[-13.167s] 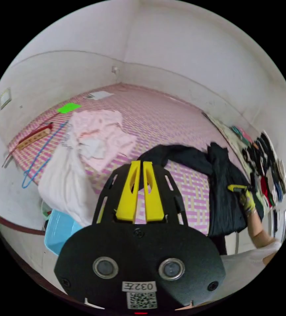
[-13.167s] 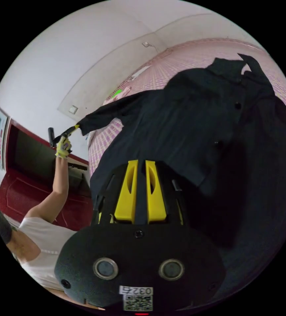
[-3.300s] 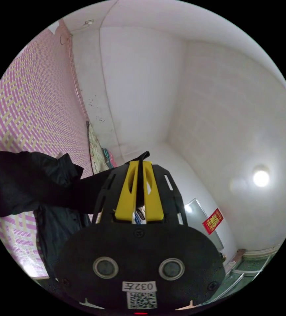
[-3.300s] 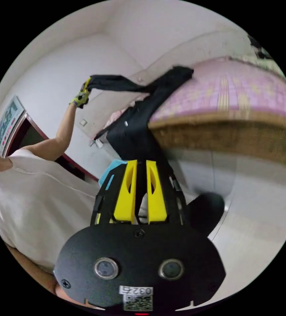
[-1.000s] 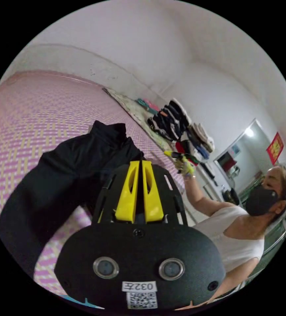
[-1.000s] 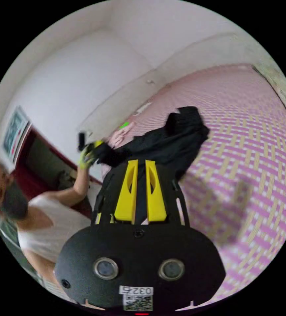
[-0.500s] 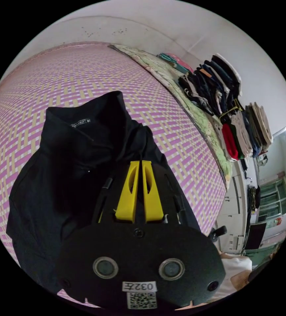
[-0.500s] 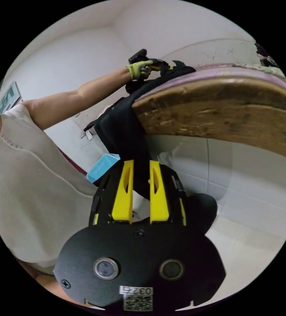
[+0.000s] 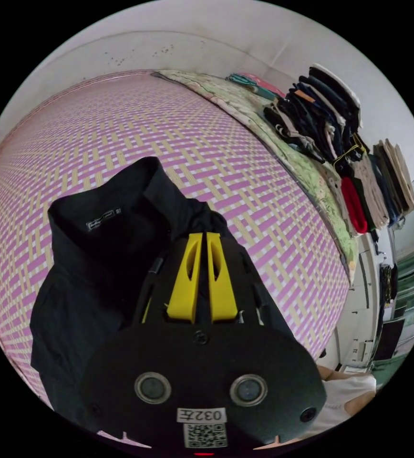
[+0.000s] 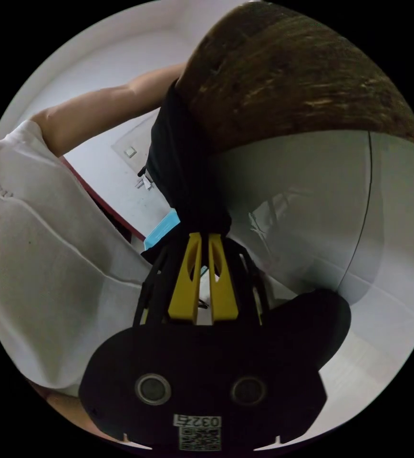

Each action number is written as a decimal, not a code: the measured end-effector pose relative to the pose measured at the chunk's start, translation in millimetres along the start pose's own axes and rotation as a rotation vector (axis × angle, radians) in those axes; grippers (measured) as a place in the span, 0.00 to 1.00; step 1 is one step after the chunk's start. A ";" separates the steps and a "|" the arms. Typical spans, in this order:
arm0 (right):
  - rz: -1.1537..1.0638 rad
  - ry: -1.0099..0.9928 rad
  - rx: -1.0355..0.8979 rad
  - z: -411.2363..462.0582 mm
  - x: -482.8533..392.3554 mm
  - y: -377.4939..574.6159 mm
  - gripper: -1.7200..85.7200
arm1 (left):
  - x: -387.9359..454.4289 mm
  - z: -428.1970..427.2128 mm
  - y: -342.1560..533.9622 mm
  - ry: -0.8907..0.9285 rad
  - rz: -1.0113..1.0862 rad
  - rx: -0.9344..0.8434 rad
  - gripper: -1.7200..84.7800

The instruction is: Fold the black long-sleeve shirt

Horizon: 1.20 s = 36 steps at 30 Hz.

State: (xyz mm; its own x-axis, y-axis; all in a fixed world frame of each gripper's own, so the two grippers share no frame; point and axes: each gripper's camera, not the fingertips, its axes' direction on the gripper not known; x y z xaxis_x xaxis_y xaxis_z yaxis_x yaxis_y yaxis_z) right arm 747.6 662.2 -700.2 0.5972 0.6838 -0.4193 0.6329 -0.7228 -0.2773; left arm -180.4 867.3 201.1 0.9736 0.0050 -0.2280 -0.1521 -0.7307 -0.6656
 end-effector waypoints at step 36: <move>-0.005 0.238 -0.047 20.5 -91.1 19.6 0.04 | 118.2 38.3 76.5 -0.676 0.241 0.090 0.01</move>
State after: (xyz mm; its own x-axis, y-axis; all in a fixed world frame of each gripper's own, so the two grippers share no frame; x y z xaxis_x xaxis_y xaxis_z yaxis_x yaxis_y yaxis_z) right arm 695.5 583.7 -685.2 0.6900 0.6954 -0.2007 0.6549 -0.7179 -0.2360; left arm -83.5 838.1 96.0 0.5975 0.2935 -0.7462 -0.3913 -0.7055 -0.5908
